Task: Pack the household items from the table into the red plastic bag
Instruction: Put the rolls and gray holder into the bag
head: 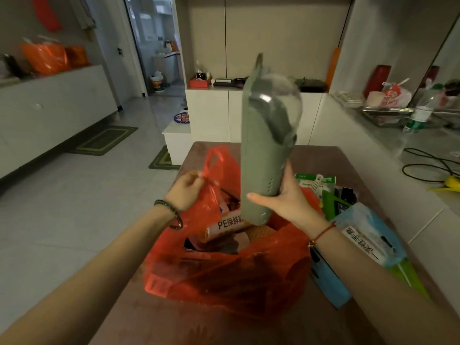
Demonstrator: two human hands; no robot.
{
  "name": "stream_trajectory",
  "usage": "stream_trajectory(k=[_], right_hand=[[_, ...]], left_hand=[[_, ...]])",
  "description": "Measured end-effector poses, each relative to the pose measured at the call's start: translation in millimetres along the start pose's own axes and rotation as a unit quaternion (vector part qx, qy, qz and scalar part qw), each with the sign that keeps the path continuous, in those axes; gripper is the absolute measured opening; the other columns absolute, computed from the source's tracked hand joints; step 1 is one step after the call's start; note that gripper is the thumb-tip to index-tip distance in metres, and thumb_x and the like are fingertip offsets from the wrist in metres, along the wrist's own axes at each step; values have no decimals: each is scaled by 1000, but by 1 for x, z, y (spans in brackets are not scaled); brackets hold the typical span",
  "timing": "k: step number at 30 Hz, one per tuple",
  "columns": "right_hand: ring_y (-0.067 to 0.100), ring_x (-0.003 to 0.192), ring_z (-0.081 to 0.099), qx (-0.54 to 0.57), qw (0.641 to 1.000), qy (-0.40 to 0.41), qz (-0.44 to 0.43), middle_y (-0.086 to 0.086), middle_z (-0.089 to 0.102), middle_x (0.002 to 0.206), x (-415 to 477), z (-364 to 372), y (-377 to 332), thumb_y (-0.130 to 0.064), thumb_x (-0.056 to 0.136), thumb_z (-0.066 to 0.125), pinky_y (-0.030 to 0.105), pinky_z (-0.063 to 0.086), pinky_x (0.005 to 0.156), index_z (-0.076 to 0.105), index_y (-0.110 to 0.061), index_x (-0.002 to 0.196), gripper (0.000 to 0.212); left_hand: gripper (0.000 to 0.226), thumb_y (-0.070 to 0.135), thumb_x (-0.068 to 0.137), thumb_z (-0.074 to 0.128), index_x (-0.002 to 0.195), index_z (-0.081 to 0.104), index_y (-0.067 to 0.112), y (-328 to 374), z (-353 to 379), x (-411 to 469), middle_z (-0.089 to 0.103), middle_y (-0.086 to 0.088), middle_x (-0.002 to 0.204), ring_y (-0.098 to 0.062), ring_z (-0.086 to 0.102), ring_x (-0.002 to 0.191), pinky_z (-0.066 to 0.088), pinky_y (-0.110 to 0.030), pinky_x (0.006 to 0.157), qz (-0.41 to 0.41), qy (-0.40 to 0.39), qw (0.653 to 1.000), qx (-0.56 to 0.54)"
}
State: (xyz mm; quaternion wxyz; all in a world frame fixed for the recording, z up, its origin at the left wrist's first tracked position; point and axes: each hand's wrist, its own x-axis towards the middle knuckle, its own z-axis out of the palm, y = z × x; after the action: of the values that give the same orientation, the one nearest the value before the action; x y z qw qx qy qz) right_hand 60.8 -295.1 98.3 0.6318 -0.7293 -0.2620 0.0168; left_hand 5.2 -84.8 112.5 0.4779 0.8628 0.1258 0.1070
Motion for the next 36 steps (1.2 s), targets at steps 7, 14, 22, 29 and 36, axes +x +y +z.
stream_trajectory(k=[7,14,22,29,36], right_hand=[[10,123,46,-282,941,-188,-23,-6,47,132,-7,4,29,-18,62,79,33,44,100,28,-31,137,92],[28,137,24,-522,789,-324,-16,4,24,151,1,31,38,-21,74,70,50,17,115,7,-34,146,96],[25,139,28,-401,909,-109,13,9,33,150,-6,8,39,-37,88,55,40,23,115,41,-23,137,53],[29,92,60,-264,847,8,462,20,60,110,-21,-101,77,-20,82,64,41,53,81,48,-2,116,41],[19,60,57,-127,940,49,314,13,62,78,-3,-104,34,-10,89,56,24,49,54,64,-2,87,11]], left_hand=[[30,16,95,25,72,43,22,31,-74,12,43,10,34,-1,32,25,29,-9,29,-87,-7,872,-482],[24,23,94,36,75,51,22,41,-93,8,47,11,45,-2,27,26,17,-11,28,-70,-81,908,-405],[21,24,94,40,75,50,24,27,-95,10,43,11,42,-2,23,26,14,-11,28,-92,-25,928,-361],[18,24,93,43,76,50,24,6,-96,19,38,8,56,-1,25,23,18,-6,26,-142,66,943,-294],[21,18,87,53,106,55,10,23,-88,36,54,-4,87,-27,56,85,48,-31,66,-155,233,956,-92]])
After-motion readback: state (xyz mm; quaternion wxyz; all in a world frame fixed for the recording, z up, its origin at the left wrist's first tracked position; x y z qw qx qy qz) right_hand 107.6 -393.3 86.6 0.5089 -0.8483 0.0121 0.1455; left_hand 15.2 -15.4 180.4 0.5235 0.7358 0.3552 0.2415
